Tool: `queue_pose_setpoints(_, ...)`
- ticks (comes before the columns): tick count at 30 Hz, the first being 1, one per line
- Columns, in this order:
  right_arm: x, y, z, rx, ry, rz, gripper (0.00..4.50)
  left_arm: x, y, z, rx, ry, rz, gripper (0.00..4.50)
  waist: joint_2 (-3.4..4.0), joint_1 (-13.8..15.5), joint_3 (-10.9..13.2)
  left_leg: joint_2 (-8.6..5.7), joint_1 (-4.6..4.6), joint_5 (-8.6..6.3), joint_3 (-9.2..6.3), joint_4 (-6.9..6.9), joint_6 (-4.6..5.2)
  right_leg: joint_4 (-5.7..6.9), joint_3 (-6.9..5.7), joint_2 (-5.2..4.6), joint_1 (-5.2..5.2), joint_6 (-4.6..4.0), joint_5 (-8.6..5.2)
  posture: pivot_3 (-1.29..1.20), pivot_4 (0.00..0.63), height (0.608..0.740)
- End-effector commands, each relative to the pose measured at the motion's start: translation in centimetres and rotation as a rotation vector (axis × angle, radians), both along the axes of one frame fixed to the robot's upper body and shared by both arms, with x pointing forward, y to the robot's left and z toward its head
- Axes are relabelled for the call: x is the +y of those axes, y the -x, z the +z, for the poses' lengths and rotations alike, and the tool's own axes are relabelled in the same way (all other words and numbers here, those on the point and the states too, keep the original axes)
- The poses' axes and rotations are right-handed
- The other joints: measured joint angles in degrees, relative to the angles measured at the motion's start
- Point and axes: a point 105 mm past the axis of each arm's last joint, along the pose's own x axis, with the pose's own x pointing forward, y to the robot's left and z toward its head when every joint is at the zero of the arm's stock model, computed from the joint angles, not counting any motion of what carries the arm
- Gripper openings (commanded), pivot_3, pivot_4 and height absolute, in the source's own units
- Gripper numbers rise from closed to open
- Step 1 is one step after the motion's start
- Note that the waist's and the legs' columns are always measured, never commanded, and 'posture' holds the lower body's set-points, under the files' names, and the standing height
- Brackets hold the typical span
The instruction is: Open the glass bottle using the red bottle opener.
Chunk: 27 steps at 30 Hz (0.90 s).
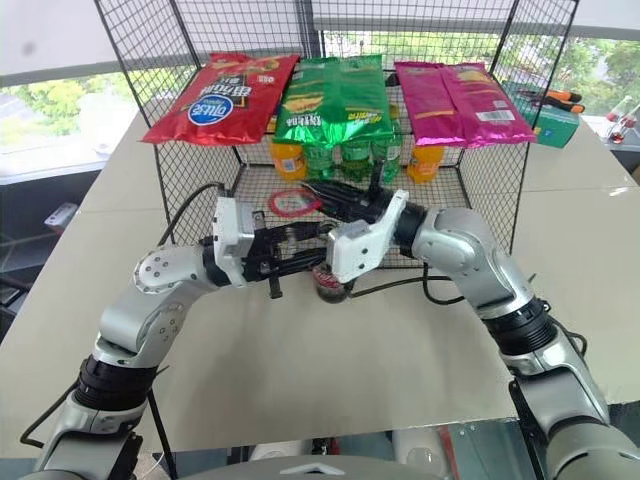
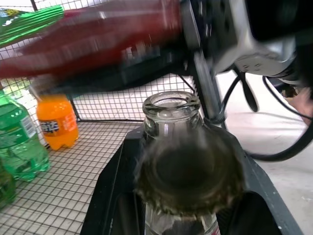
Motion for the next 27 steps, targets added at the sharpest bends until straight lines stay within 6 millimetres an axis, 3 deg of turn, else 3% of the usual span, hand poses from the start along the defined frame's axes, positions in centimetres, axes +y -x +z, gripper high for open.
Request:
queue_pose_setpoints(1,-2.1,2.0,1.3,0.151,-0.135,-0.025,0.00,1.5,-0.9,-4.3,0.127,-0.121,0.104,1.19,-0.01,0.67,-0.03,-0.04,-0.12,0.00,-0.15,-0.01,-0.01,-0.03,-0.26,-0.15,0.00,0.00,0.00,0.00,0.150,0.740)
queue_pose_setpoints(7,-5.3,3.4,-2.6,0.743,-0.369,-0.121,0.00,1.5,-0.8,-3.9,0.112,-0.118,0.106,1.19,0.12,0.47,0.00,-0.07,-0.25,-0.03,-0.31,-0.36,-0.07,-0.33,-0.63,-0.42,0.00,-0.06,-0.02,0.00,0.150,0.740)
queue_pose_setpoints(13,-7.9,5.4,-11.4,1.268,-0.365,-0.364,0.00,1.3,-0.9,-3.0,0.084,-0.101,0.108,1.19,0.28,0.35,-0.01,-0.04,-0.33,-0.05,-0.30,-0.51,-0.24,-0.58,-0.96,-0.60,0.03,-0.07,-0.03,0.00,0.150,0.740)
queue_pose_setpoints(16,-8.5,5.7,-14.7,1.479,-0.401,-0.443,0.00,1.2,-0.8,-2.7,0.070,-0.097,0.106,1.19,0.33,0.01,-0.04,-0.05,-0.38,0.02,-0.30,-0.50,-0.15,-0.65,-1.00,-0.62,0.02,-0.06,-0.03,0.00,0.150,0.740)
queue_pose_setpoints(18,-9.0,5.3,-15.9,1.544,-0.435,-0.491,0.00,1.1,-0.7,-2.5,0.065,-0.090,0.104,1.19,0.33,0.13,-0.05,-0.05,-0.40,0.03,-0.30,-0.49,-0.12,-0.65,-1.06,-0.61,0.03,-0.06,-0.03,0.00,0.150,0.740)
queue_pose_setpoints(19,-9.2,5.2,-16.3,1.574,-0.443,-0.501,0.87,1.0,-0.7,-2.5,0.064,-0.087,0.103,1.18,0.33,0.22,-0.04,-0.06,-0.41,0.04,-0.30,-0.47,-0.11,-0.65,-1.09,-0.61,0.03,-0.06,-0.03,0.00,0.150,0.740)
queue_pose_setpoints(21,-9.5,5.2,-16.8,1.596,-0.445,-0.529,1.58,1.0,-0.7,-2.4,0.063,-0.083,0.103,1.18,0.40,0.28,-0.07,-0.06,-0.56,0.05,-0.36,-0.37,-0.10,-0.67,-1.22,-0.61,0.01,-0.05,-0.03,0.00,0.150,0.740)
queue_pose_setpoints(24,-9.6,5.5,-16.9,1.604,-0.433,-0.540,3.18,1.0,-0.7,-2.3,0.061,-0.081,0.105,1.18,0.32,0.22,-0.13,-0.05,-0.78,0.07,-0.61,-0.12,-0.07,-0.74,-1.48,-0.43,0.03,-0.03,-0.03,0.00,0.150,0.740)
queue_pose_setpoints(27,-10.1,5.2,-15.8,1.518,-0.422,-0.569,4.04,0.9,-0.4,-2.1,0.066,-0.065,0.092,1.18,0.34,0.31,-0.13,-0.07,-0.80,0.07,-0.62,0.01,-0.06,-0.72,-1.68,-0.36,0.06,0.00,-0.04,0.00,0.150,0.740)
